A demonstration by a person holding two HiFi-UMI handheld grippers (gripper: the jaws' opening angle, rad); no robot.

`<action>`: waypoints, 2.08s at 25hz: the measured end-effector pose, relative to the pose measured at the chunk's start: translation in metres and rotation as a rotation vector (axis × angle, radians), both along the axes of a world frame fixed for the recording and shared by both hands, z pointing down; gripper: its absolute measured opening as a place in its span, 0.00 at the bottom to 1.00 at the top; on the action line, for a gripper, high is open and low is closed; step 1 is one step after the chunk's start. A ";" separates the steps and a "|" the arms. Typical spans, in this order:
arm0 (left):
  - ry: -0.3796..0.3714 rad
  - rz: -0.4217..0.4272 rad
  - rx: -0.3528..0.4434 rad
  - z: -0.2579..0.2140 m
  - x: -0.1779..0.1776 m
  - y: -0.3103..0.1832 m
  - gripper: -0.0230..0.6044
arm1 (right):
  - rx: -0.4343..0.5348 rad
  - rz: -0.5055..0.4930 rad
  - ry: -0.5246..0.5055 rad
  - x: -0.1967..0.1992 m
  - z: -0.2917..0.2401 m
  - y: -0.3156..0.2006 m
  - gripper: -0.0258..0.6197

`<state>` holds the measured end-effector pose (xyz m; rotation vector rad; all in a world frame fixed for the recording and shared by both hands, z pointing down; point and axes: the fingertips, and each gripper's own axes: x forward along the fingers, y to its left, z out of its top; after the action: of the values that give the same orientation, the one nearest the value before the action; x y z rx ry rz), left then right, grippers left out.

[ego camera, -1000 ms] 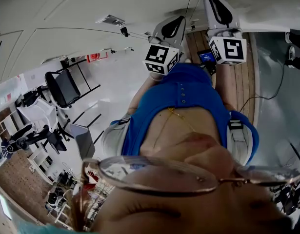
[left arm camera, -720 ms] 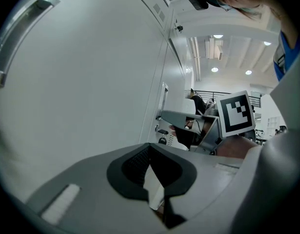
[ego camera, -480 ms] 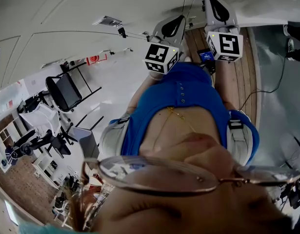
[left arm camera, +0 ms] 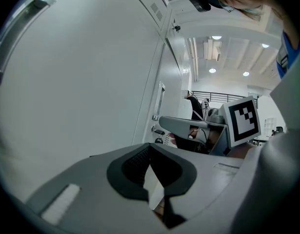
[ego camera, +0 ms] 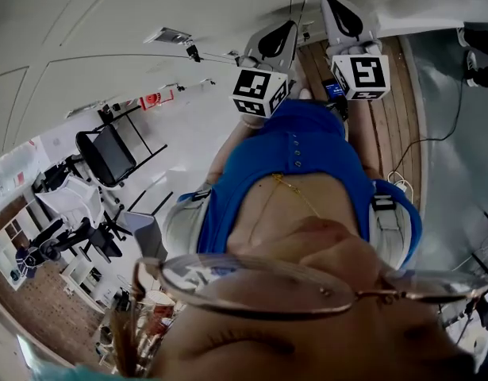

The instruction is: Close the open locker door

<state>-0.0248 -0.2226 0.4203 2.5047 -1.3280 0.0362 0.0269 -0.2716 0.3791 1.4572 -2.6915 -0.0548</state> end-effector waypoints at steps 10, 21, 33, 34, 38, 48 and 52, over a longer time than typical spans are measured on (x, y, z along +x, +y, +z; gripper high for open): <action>-0.001 -0.022 0.008 -0.002 0.006 0.001 0.04 | -0.038 -0.062 0.018 -0.010 0.018 0.030 0.04; -0.008 -0.045 0.012 0.000 0.013 0.009 0.04 | -0.090 -0.103 0.007 -0.012 0.035 0.051 0.04; -0.021 -0.043 0.013 -0.001 0.022 0.013 0.04 | -0.120 -0.135 0.005 -0.007 0.039 0.059 0.04; -0.022 -0.043 0.015 -0.002 0.022 0.013 0.04 | -0.120 -0.138 0.007 -0.007 0.039 0.059 0.04; -0.022 -0.047 0.018 -0.003 0.023 0.013 0.04 | -0.117 -0.146 0.003 -0.006 0.038 0.060 0.04; -0.029 -0.040 0.017 -0.001 0.029 0.016 0.04 | -0.113 -0.160 0.002 -0.004 0.036 0.061 0.04; -0.029 -0.039 0.017 -0.003 0.032 0.019 0.04 | -0.118 -0.164 0.008 -0.001 0.036 0.064 0.04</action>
<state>0.0075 -0.2041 0.4171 2.5010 -1.3936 0.0535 0.0256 -0.2078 0.4149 1.2004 -2.7494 0.0869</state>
